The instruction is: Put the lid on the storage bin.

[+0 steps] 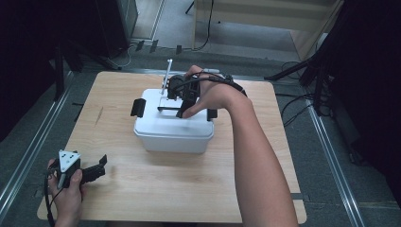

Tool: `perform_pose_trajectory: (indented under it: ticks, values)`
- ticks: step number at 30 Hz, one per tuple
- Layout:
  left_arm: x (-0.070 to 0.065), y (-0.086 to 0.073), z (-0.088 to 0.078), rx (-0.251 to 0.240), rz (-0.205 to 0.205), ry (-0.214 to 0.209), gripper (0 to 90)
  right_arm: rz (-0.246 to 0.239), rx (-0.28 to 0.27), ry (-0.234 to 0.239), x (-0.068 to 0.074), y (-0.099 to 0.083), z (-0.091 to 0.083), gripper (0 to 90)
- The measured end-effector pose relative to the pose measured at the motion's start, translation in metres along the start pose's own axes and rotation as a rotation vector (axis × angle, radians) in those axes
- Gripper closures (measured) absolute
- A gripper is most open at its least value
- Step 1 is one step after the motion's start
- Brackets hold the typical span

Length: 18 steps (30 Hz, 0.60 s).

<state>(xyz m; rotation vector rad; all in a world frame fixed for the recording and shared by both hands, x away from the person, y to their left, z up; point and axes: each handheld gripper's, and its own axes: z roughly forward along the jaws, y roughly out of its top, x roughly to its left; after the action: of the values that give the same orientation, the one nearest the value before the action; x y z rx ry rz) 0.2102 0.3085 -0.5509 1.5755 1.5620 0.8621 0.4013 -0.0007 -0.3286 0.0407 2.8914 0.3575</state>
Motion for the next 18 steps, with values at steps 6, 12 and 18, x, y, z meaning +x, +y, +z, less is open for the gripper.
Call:
perform_pose_trajectory:
  ticks: [6,12,18]
  values:
    - [0.001,0.0,0.0,0.001,-0.001,0.001,0.0,0.043,0.012,-0.013,0.007,-0.007,-0.003,8.8]
    - [0.001,0.0,0.0,0.001,0.0,0.002,0.0,0.057,0.024,0.003,0.01,-0.022,-0.004,0.0]
    - [0.0,0.0,0.001,0.001,0.004,0.002,0.0,0.08,0.032,-0.002,0.011,-0.039,-0.009,0.0]
